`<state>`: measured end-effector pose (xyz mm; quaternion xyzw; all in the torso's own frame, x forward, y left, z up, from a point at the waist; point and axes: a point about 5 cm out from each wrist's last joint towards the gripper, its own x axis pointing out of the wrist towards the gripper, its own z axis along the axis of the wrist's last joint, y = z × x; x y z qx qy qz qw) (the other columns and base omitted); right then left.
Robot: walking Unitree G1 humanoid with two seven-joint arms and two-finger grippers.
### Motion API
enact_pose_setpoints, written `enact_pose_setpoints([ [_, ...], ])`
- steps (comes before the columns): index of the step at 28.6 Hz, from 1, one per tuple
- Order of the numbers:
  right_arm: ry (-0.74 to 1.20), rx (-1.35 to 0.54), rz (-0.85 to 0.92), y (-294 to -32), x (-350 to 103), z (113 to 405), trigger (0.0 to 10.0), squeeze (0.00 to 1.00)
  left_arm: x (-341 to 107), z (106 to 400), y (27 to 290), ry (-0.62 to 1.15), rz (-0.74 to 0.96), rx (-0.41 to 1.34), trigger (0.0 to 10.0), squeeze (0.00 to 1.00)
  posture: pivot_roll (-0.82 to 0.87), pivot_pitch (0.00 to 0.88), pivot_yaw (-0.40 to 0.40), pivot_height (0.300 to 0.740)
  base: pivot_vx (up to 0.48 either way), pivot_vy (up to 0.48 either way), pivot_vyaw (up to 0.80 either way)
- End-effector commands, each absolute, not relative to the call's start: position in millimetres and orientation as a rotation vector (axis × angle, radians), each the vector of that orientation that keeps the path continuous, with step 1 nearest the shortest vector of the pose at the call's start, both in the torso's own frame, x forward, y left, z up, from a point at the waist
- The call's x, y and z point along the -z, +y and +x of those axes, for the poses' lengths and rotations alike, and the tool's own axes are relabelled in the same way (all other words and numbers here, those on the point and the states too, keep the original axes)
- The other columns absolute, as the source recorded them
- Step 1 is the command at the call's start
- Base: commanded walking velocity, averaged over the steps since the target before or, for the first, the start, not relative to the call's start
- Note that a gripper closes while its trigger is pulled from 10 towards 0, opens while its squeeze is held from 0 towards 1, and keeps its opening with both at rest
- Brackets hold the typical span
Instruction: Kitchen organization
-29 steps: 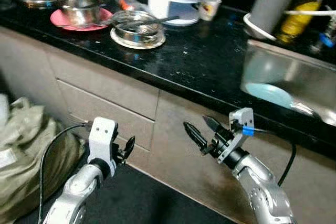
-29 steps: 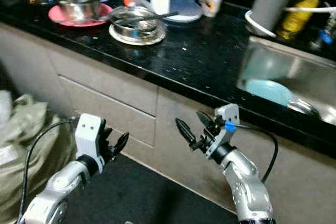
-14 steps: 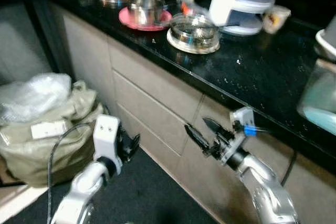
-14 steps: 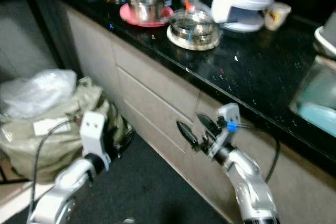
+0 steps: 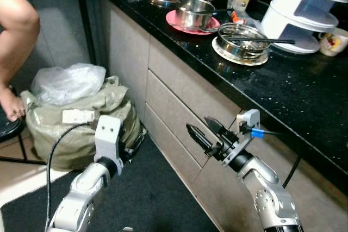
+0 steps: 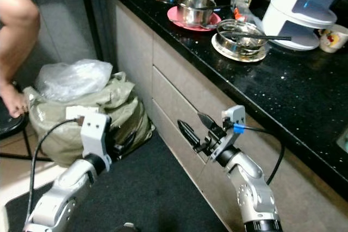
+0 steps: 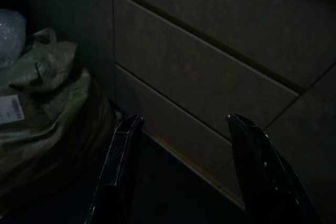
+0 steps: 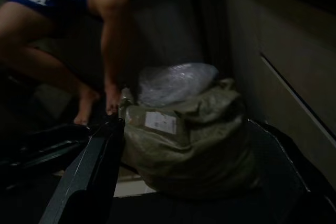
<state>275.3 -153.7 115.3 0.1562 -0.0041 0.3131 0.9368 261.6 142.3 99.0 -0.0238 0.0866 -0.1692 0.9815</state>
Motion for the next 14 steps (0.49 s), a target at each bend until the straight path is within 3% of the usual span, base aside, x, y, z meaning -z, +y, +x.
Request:
enact_pose_setpoints([
  [1, 0.005, -0.595, 0.343, -163.0, -111.3, 275.1, 10.0, 0.0, -95.5, 260.2, 137.2, 0.179, -0.052, 0.366, 10.0, 0.0, 0.15, 0.037, -0.15, 0.74, 0.0, 0.0, 0.0],
  [5, -0.003, -0.593, 0.349, -163.9, -112.3, 275.7, 10.0, 0.0, -97.2, 260.4, 136.7, 0.163, -0.055, 0.373, 10.0, 0.0, 0.15, 0.036, -0.15, 0.74, 0.144, 0.0, 0.0],
  [11, -0.057, -0.642, 0.381, -160.3, -127.0, 276.6, 10.0, 0.0, -99.8, 261.2, 135.7, 0.14, -0.055, 0.376, 10.0, 0.0, 0.15, 0.032, -0.15, 0.74, 0.386, 0.0, 0.0],
  [14, -0.178, -0.835, 0.51, -142.1, -165.9, 269.8, 10.0, 0.0, -99.9, 261.9, 136.0, 0.136, -0.053, 0.374, 10.0, 0.0, 0.15, 0.029, -0.15, 0.74, 0.386, 0.0, 0.0],
])
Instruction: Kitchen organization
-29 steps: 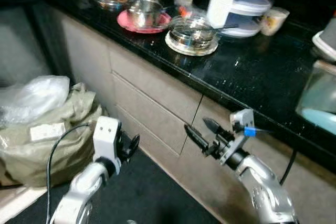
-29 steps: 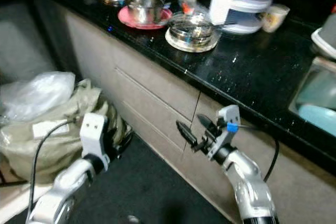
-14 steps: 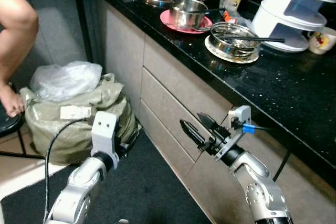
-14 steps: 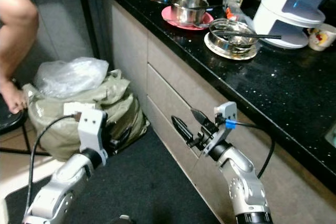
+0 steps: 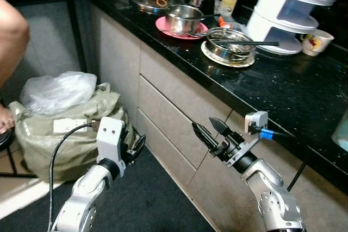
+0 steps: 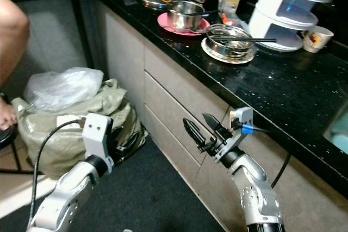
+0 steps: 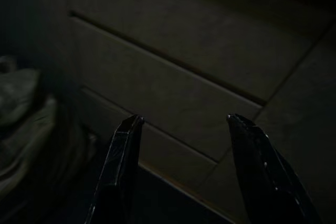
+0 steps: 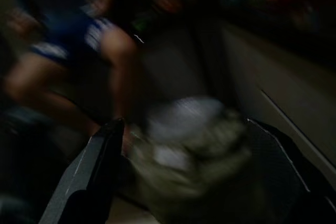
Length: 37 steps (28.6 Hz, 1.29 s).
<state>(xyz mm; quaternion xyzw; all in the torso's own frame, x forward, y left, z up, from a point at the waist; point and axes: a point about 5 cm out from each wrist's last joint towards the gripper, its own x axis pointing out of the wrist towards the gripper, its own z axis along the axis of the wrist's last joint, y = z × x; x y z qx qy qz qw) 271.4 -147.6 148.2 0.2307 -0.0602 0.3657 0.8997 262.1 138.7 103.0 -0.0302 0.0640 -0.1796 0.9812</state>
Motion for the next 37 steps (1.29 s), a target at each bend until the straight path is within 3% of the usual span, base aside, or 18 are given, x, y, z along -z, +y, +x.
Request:
enact_pose_setpoints([
  [1, -0.178, -0.835, 0.51, -142.1, -165.9, 269.8, 10.0, 0.0, -99.9, 261.9, 136.0, 0.136, -0.053, 0.374, 10.0, 0.0, 0.15, 0.029, -0.15, 0.74, 0.379, 0.0, 0.0],
  [5, -0.289, -1.012, 0.565, -126.8, -203.5, 259.9, 10.0, 0.0, -99.9, 262.7, 135.8, 0.133, -0.055, 0.376, 10.0, 0.0, 0.15, 0.027, -0.153, 0.74, 0.38, 0.0, 0.0],
  [10, -0.328, -1.049, 0.544, -118.8, -218.7, 259.2, 10.0, 0.0, -99.9, 263.2, 135.5, 0.131, -0.058, 0.378, 10.0, 0.0, 0.15, 0.025, -0.154, 0.74, 0.384, 0.0, 0.0],
  [18, -0.367, -0.978, 0.467, -109.7, -232.7, 271.0, 10.0, 0.0, -99.9, 262.7, 134.8, 0.123, -0.056, 0.378, 10.0, 0.0, 0.15, 0.022, -0.156, 0.74, 0.461, 0.0, 0.0],
  [29, -0.379, -0.799, 0.379, -120.3, -248.1, 289.5, 10.0, 0.0, -99.9, 262.1, 134.1, 0.122, -0.058, 0.387, 10.0, 0.0, 0.16, 0.023, -0.157, 0.74, 0.46, 0.0, 0.0],
  [37, -0.366, -0.626, 0.267, -136.8, -254.1, 303.6, 10.0, 0.0, -98.7, 261.2, 133.4, 0.122, -0.062, 0.41, 10.0, 0.0, 0.15, 0.021, -0.155, 0.74, 0.08, 0.0, 0.0],
])
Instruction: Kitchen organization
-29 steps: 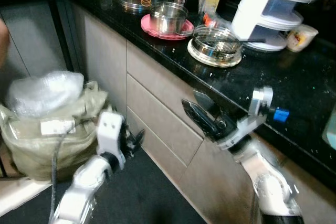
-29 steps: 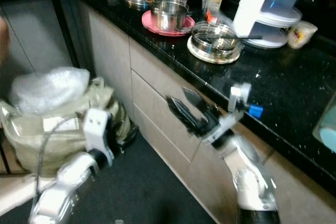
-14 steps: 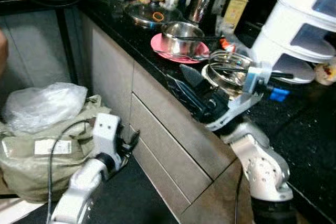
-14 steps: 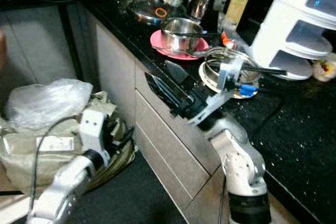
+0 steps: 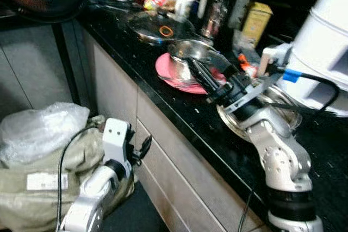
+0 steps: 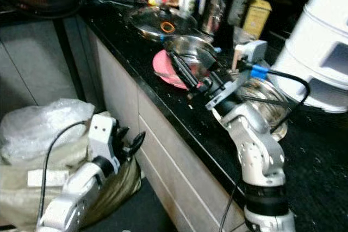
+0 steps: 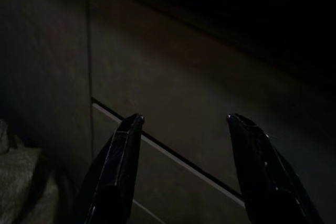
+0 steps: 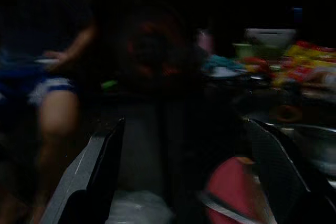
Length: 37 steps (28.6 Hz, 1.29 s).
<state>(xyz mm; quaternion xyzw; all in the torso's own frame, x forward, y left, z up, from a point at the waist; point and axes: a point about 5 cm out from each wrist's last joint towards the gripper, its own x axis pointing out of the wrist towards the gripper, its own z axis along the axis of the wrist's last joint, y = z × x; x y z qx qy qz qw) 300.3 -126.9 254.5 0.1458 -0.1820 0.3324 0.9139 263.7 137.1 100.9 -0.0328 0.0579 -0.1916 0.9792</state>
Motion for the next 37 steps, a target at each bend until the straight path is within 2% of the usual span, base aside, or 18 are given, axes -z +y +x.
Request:
enact_pose_setpoints([
  [1, -0.366, -0.626, 0.267, -136.8, -254.1, 303.6, 10.0, 0.0, -98.7, 261.2, 133.4, 0.122, -0.062, 0.41, 10.0, 0.0, 0.15, 0.021, -0.155, 0.74, 0.0, 0.0, 0.0],
  [5, -0.372, -0.537, 0.238, -152.8, -260.9, 310.0, 10.0, 0.0, -97.1, 260.5, 132.2, 0.126, -0.061, 0.419, 10.0, 0.0, 0.16, 0.009, -0.157, 0.74, 0.0, 0.0, 0.0],
  [10, -0.377, -0.491, 0.175, -159.2, -265.8, 313.6, 10.0, 0.0, -96.4, 260.1, 131.4, 0.129, -0.061, 0.423, 10.0, 0.0, 0.16, 0.006, -0.157, 0.74, 0.0, 0.0, 0.0],
  [14, -0.359, -0.452, -0.011, -161.7, -274.1, 318.7, 10.0, 0.0, -96.1, 260.9, 130.8, 0.132, -0.064, 0.426, 10.0, 0.0, 0.16, 0.011, -0.16, 0.74, 0.0, 0.0, 0.0],
  [17, -0.361, -0.459, -0.067, -160.5, -277.5, 318.9, 10.0, 0.0, -96.0, 261.1, 130.8, 0.133, -0.066, 0.427, 10.0, 0.0, 0.16, 0.011, -0.16, 0.74, 0.0, 0.0, 0.0],
  [20, -0.335, -0.475, -0.293, -150.6, -276.2, 322.0, 10.0, 0.0, -95.9, 262.0, 130.9, 0.135, -0.068, 0.43, 10.0, 0.0, 0.15, 0.012, -0.156, 0.74, 0.0, 0.0, 0.0],
  [25, -0.291, -0.467, -0.384, -134.8, -265.7, 335.1, 10.0, 0.0, -96.0, 262.9, 129.5, 0.137, -0.066, 0.435, 10.0, 0.0, 0.16, 0.014, -0.161, 0.74, 0.0, 0.0, 0.0],
  [29, -0.28, -0.457, -0.409, -129.8, -263.3, 340.0, 10.0, 0.0, -96.1, 263.1, 129.1, 0.137, -0.066, 0.435, 10.0, 0.0, 0.16, 0.014, -0.167, 0.74, 0.0, 0.0, 0.0],
  [31, -0.277, -0.457, -0.46, -118.3, -263.0, 346.3, 10.0, 0.0, -96.1, 263.2, 128.4, 0.135, -0.065, 0.432, 10.0, 0.0, 0.17, 0.015, -0.176, 0.74, 0.0, 0.0, 0.0],
  [37, -0.289, -0.452, -0.398, -113.3, -266.4, 350.6, 10.0, 0.0, -97.3, 261.9, 129.1, 0.122, -0.073, 0.419, 10.0, 0.0, 0.16, 0.021, -0.178, 0.74, 0.0, 0.0, 0.0],
])
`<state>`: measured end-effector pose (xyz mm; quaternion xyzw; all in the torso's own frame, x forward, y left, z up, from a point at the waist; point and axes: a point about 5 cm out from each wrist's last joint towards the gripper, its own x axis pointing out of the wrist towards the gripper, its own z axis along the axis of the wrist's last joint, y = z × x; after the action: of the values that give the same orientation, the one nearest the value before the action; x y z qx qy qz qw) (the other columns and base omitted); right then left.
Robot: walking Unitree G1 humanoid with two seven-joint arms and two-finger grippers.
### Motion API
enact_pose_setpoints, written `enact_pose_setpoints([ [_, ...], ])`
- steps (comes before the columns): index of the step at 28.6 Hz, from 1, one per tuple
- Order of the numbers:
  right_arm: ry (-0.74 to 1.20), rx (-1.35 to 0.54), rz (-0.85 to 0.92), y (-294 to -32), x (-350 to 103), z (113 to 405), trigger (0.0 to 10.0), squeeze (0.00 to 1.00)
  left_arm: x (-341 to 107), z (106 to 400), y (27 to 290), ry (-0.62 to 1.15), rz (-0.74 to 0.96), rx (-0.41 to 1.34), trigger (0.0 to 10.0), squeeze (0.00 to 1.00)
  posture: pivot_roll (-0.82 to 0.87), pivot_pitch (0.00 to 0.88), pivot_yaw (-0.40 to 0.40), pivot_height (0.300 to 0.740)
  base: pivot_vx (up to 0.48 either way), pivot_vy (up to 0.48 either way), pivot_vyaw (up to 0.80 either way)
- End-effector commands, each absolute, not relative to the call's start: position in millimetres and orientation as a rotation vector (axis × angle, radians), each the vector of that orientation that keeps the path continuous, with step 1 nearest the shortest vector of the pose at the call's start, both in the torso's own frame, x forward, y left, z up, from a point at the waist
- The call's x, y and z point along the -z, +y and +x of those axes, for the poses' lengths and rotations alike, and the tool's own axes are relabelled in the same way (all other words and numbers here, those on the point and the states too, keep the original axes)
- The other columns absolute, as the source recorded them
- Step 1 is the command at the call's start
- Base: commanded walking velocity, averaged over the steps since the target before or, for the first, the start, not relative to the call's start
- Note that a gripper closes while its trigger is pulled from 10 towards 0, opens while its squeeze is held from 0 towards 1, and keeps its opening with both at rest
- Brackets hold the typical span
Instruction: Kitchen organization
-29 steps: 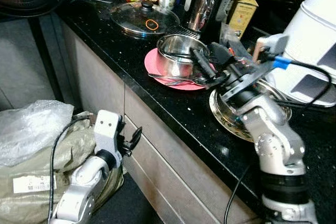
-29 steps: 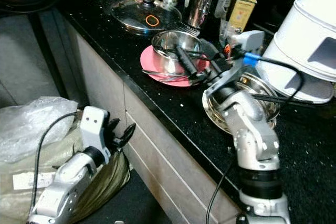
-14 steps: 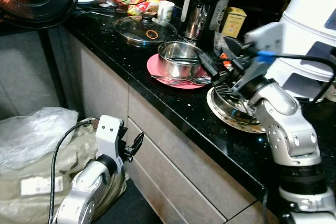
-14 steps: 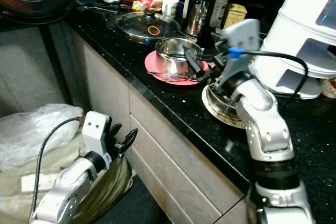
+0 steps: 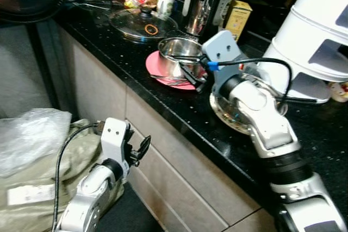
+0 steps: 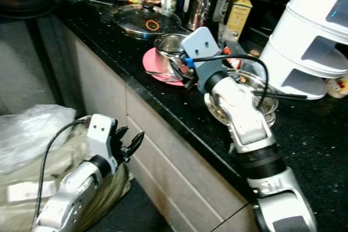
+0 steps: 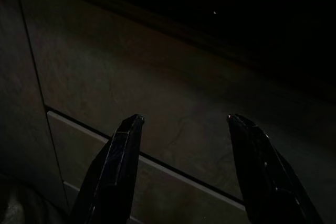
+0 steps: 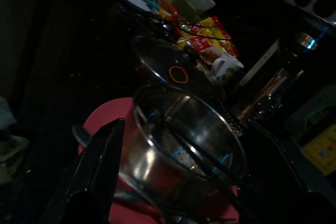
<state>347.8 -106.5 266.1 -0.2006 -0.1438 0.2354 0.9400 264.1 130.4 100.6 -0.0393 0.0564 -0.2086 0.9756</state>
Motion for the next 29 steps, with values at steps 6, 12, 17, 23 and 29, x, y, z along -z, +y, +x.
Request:
enact_pose_setpoints([
  [6, -0.29, -0.439, -0.356, -116.9, -264.0, 350.8, 10.0, 0.0, -97.2, 261.4, 128.7, 0.124, -0.077, 0.425, 10.0, 0.0, 0.15, 0.023, -0.17, 0.74, 0.0, 0.0, 0.0],
  [12, -0.296, -0.439, -0.318, -112.2, -265.4, 352.8, 10.0, 0.0, -96.8, 261.5, 127.9, 0.129, -0.081, 0.427, 10.0, 0.0, 0.16, 0.027, -0.174, 0.74, 0.0, 0.0, 0.0],
  [17, -0.28, -0.469, -0.381, -98.9, -268.7, 355.1, 10.0, 0.0, -97.0, 261.6, 126.7, 0.129, -0.082, 0.424, 10.0, 0.0, 0.16, 0.036, -0.189, 0.74, 0.0, 0.0, 0.0],
  [23, -0.239, -0.489, -0.684, -97.8, -269.2, 360.9, 10.0, 0.0, -97.8, 261.8, 124.3, 0.124, -0.085, 0.421, 10.0, 0.0, 0.15, 0.04, -0.205, 0.74, 0.0, 0.0, 0.0],
  [29, -0.214, -0.408, -0.819, -109.2, -276.5, 370.4, 10.0, 0.0, -98.5, 261.1, 122.0, 0.119, -0.093, 0.417, 10.0, 0.0, 0.14, 0.043, -0.218, 0.74, 0.0, 0.0, 0.0],
])
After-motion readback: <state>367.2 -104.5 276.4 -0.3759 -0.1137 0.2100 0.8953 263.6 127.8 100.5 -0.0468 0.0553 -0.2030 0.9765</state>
